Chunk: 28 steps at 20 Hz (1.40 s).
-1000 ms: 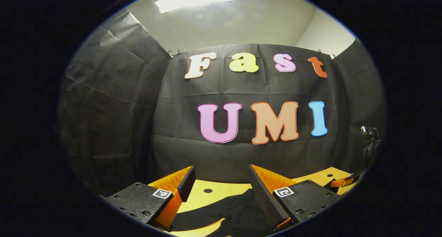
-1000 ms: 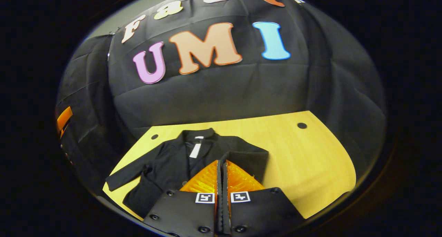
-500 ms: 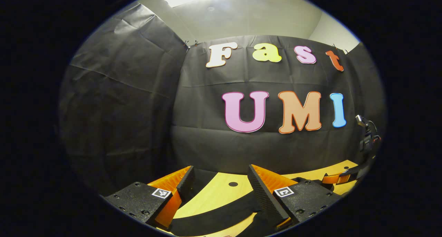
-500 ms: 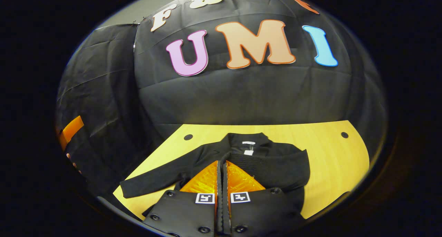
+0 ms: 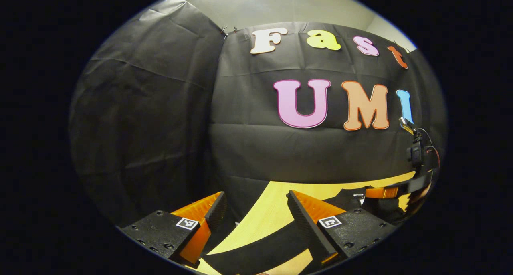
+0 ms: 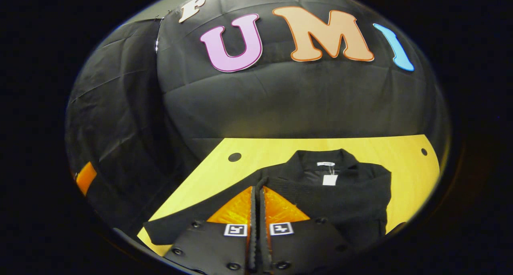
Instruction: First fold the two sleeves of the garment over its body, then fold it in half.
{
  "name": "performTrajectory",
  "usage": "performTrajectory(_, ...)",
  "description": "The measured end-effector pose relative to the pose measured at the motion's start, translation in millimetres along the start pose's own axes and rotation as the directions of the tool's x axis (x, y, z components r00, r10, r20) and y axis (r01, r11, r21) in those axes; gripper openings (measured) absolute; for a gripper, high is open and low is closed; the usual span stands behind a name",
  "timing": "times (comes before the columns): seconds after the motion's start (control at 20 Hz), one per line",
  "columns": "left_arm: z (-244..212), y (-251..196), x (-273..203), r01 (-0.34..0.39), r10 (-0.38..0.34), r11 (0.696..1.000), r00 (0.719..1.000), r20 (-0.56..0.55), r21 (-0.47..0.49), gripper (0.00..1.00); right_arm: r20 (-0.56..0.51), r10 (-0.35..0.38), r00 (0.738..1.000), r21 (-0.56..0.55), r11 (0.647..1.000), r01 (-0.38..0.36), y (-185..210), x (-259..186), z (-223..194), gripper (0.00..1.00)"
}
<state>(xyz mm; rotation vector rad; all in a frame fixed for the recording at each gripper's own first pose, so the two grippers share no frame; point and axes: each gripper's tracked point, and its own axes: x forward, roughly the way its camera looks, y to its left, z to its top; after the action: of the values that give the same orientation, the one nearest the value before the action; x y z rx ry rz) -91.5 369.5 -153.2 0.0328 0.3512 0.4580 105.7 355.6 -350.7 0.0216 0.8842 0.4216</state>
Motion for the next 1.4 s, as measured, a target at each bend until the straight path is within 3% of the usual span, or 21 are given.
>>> performTrajectory(0.1,-21,15,0,-0.013,0.012,1.000,0.999,-0.047,-0.011,0.93,0.077,-0.025,0.997,0.030,0.999,0.022,0,-7,22,0.64)
performTrajectory(0.15,-32,24,-1,-0.028,0.027,1.000,0.997,-0.074,-0.012,0.96,0.110,-0.033,0.993,0.024,0.999,0.030,-2,-14,30,0.92)
performTrajectory(0.2,-41,31,-3,-0.040,0.038,0.999,0.994,-0.098,-0.019,0.93,0.133,-0.042,0.990,0.012,0.999,0.040,-4,-26,35,0.98)
performTrajectory(0.25,-50,37,-4,-0.048,0.044,0.998,0.992,-0.121,-0.033,0.97,0.154,-0.054,0.987,-0.002,0.999,0.055,-10,-35,40,0.98)
performTrajectory(0.35,-78,47,-5,-0.065,0.053,0.996,0.981,-0.185,-0.060,0.94,0.193,-0.076,0.978,-0.024,0.996,0.082,-22,-52,47,0.98)
performTrajectory(0.7,-185,62,-20,-0.138,0.053,0.978,0.888,-0.456,-0.156,0.98,0.204,-0.119,0.972,-0.069,0.988,0.136,-47,-87,41,0.98)
performTrajectory(1.0,-252,44,-22,-0.108,0.039,0.990,0.833,-0.552,-0.092,0.98,0.163,-0.138,0.977,-0.083,0.985,0.153,-53,-90,28,1.00)
performTrajectory(1.25,-278,38,-33,-0.086,0.022,0.993,0.794,-0.607,-0.076,0.98,0.179,-0.150,0.972,-0.086,0.982,0.168,-53,-96,31,1.00)
performTrajectory(1.4,-278,43,-31,-0.060,0.028,0.998,0.809,-0.587,-0.034,0.53,0.175,-0.171,0.970,-0.096,0.977,0.190,-59,-98,28,1.00)
